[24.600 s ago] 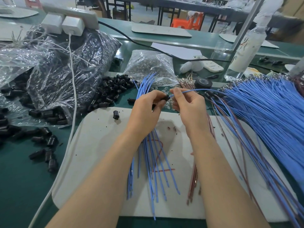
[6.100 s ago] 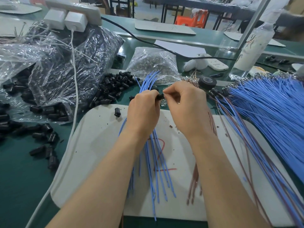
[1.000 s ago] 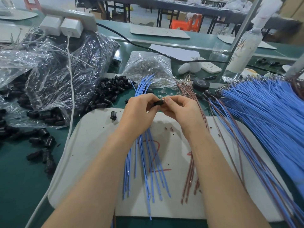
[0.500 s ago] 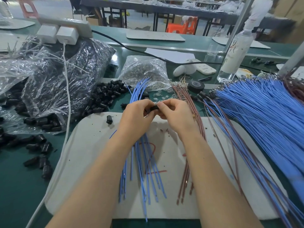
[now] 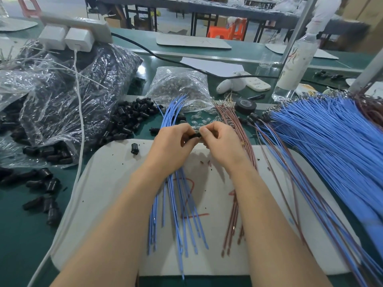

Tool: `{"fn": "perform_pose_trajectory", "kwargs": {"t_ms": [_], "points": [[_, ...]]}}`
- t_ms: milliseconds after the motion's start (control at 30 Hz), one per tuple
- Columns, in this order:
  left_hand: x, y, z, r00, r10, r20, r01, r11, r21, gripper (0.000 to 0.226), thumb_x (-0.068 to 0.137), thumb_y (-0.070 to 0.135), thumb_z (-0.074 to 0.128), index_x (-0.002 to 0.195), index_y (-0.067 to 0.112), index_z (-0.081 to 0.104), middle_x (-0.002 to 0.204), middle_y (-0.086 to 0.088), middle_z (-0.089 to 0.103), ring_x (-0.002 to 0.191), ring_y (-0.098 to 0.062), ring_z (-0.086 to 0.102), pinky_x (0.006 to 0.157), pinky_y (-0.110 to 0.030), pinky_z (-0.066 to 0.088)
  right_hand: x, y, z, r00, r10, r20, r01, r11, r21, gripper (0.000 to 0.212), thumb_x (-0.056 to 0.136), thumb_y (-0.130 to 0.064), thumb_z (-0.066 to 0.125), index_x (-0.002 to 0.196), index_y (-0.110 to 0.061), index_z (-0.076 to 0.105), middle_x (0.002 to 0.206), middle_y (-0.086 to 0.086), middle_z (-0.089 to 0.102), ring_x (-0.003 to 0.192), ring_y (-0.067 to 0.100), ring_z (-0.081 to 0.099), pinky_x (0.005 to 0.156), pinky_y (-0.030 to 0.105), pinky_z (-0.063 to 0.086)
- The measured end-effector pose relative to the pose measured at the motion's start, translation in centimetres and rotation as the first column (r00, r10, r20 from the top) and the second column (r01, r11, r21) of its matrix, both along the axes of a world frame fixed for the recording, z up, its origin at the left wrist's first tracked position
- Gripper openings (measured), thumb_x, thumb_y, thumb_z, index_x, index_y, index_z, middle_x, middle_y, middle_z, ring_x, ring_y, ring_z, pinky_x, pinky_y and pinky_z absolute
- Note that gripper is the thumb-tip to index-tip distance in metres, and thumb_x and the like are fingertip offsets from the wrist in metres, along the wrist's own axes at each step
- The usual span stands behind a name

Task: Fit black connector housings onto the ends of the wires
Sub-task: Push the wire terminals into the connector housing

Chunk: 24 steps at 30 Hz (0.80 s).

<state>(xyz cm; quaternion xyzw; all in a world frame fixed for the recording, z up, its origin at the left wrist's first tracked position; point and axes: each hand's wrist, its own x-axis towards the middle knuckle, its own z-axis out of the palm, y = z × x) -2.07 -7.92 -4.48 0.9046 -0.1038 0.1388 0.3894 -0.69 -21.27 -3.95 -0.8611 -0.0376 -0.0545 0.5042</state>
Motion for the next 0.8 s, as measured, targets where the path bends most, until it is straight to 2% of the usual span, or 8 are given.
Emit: {"fn": "perform_pose_trajectory", "kwargs": {"t_ms": [133,267,333,433,533,600,667,800], "points": [[0.1,0.2,0.3,0.998,-0.053,-0.021,0.052,0.998,-0.047,0.009,0.087,0.024,0.066,0.087,0.015,0.067,0.063,0.013,0.055,0.056,-0.001,0.047,0.056,-0.007,0.036,0.0,-0.3,0.2,0.997,0.048,-0.062,-0.042,0.995,0.093,0.016,0.098,-0.023,0.051,0.084,-0.017,0.058,0.077,0.001,0.062,0.071,0.013,0.054,0.084,0.043,0.049],[0.1,0.6,0.6,0.993,-0.102,-0.062,0.094,0.988,-0.121,0.011,0.087,0.024,0.066,0.086,0.013,0.067,0.063,0.012,0.057,0.053,0.003,0.048,0.056,-0.007,0.035,-0.1,-0.4,0.2,0.996,0.074,-0.044,-0.068,0.989,0.129,0.019,0.099,-0.022,0.05,0.081,-0.018,0.057,0.071,-0.005,0.057,0.066,0.008,0.05,0.072,0.033,0.046],[0.2,0.8,0.7,0.984,-0.149,-0.101,0.127,0.972,-0.198,0.012,0.087,0.024,0.066,0.088,0.012,0.068,0.068,0.005,0.063,0.058,-0.001,0.052,0.061,-0.015,0.041,-0.2,-0.4,0.3,0.993,0.097,-0.066,-0.084,0.979,0.185,0.019,0.099,-0.023,0.049,0.083,-0.017,0.058,0.068,-0.007,0.056,0.063,0.006,0.049,0.067,0.026,0.043],[0.2,0.7,0.5,0.99,-0.103,-0.099,0.09,0.988,-0.124,0.012,0.087,0.024,0.065,0.087,0.012,0.068,0.067,0.007,0.061,0.058,-0.006,0.049,0.059,-0.012,0.039,-0.1,0.2,-0.1,0.999,0.041,-0.003,-0.041,0.999,0.026,0.017,0.098,-0.024,0.05,0.09,-0.013,0.06,0.077,-0.006,0.059,0.073,0.009,0.053,0.071,0.025,0.042],[0.1,0.4,0.3,0.998,-0.021,-0.059,0.02,0.999,-0.027,0.01,0.088,0.023,0.064,0.086,0.013,0.066,0.066,0.012,0.056,0.056,-0.001,0.045,0.055,-0.006,0.035,-0.2,0.8,-0.2,0.995,-0.012,0.101,0.024,0.993,-0.118,0.015,0.097,-0.023,0.051,0.094,-0.011,0.059,0.078,-0.008,0.056,0.078,0.012,0.053,0.065,0.018,0.036],[0.1,0.4,0.4,0.998,-0.027,-0.055,0.025,0.999,-0.035,0.012,0.088,0.024,0.063,0.086,0.013,0.065,0.066,0.012,0.056,0.057,-0.001,0.046,0.056,-0.007,0.035,-0.2,0.7,-0.1,0.997,-0.015,0.072,0.02,0.998,-0.064,0.014,0.098,-0.023,0.05,0.093,-0.012,0.058,0.08,-0.005,0.058,0.082,0.016,0.057,0.072,0.021,0.043],[0.1,0.4,0.7,0.995,-0.06,-0.077,0.054,0.995,-0.079,0.015,0.088,0.026,0.063,0.086,0.011,0.066,0.068,0.007,0.06,0.059,-0.003,0.048,0.056,-0.009,0.036,-0.2,0.4,0.2,1.0,-0.007,0.014,0.006,0.999,0.046,0.016,0.099,-0.023,0.049,0.093,-0.011,0.058,0.081,0.0,0.059,0.084,0.021,0.059,0.079,0.034,0.046],[0.1,0.2,1.1,0.988,-0.096,-0.124,0.079,0.988,-0.135,0.018,0.089,0.028,0.062,0.089,0.011,0.067,0.078,-0.001,0.068,0.061,-0.005,0.051,0.061,-0.017,0.039,-0.3,0.2,0.5,1.0,-0.009,0.008,0.008,0.997,0.08,0.019,0.1,-0.025,0.046,0.089,-0.012,0.056,0.068,-0.006,0.051,0.064,0.008,0.045,0.063,0.024,0.037]]}}
